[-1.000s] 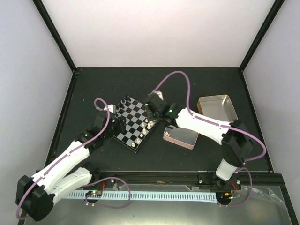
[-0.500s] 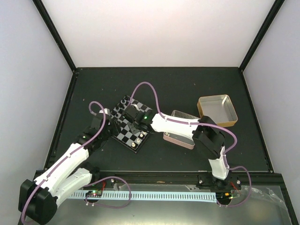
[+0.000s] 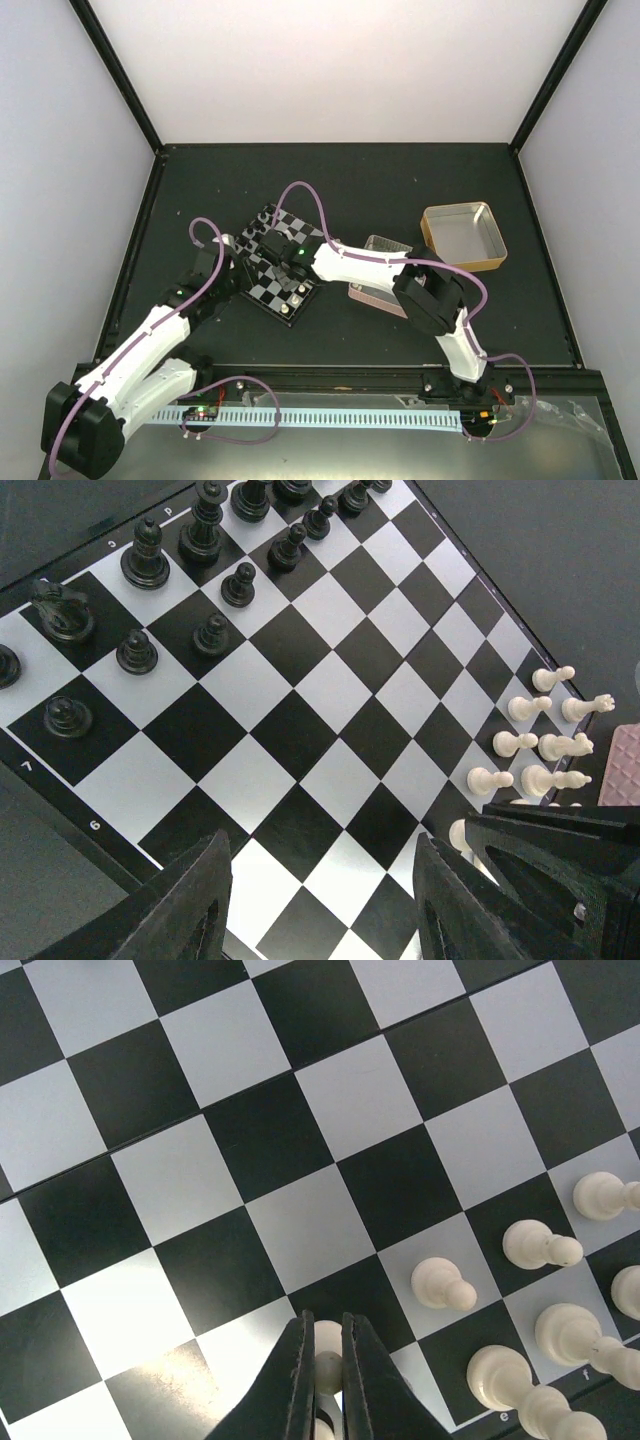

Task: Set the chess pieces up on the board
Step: Place the chess piece on the chessboard.

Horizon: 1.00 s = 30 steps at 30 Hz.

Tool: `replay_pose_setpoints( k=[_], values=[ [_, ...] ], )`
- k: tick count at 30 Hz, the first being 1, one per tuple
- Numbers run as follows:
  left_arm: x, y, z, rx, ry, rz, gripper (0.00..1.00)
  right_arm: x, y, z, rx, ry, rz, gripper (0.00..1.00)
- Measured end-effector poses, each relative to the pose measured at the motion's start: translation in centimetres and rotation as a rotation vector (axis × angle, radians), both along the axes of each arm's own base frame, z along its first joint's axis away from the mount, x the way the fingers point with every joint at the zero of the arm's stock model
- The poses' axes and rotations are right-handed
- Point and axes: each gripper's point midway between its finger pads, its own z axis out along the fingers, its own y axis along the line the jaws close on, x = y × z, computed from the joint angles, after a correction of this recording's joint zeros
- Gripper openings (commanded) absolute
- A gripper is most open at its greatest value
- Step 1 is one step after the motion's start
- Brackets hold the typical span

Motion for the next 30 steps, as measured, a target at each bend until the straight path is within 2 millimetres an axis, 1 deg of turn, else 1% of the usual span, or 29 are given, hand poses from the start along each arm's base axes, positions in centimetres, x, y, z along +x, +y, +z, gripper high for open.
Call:
replay_pose_setpoints(
  k=[5, 11, 18, 22, 24, 26, 28, 30],
  values=[
    [-0.1, -0.1, 0.0, -0.005, 0.003, -0.006, 0.51, 0.2, 0.1, -0.1, -0.009, -0.006, 0.002, 0.08],
    [-0.1, -0.2, -0.4, -0.007, 0.017, -0.008, 0.51, 0.4, -0.2, -1.6, -0.049, -0.003, -0.003, 0.11],
    [-0.2, -0.3, -0.5, -0.010, 0.024, -0.013, 0.51, 0.6, -0.5, -1.4, -0.064, -0.014, -0.014, 0.19],
    [-0.3, -0.5, -1.0, -0.012, 0.044, -0.022, 0.52, 0.7, -0.6, -1.3, -0.064, -0.021, -0.022, 0.23],
    [-0.4, -0.7, -1.2, -0.017, 0.058, -0.031, 0.52, 0.7, -0.5, -1.0, -0.047, -0.026, -0.024, 0.26],
    [-0.5, -1.0, -1.6, -0.024, 0.077, -0.046, 0.52, 0.6, -0.7, -0.2, -0.018, -0.031, -0.027, 0.28],
    [-0.7, -1.4, -2.1, -0.031, 0.100, -0.065, 0.52, 0.4, -0.9, 1.1, 0.022, -0.039, -0.032, 0.28],
    [-0.9, -1.8, -2.5, -0.042, 0.123, -0.090, 0.52, 0.4, -1.1, 2.9, 0.077, -0.055, -0.039, 0.28]
  ],
)
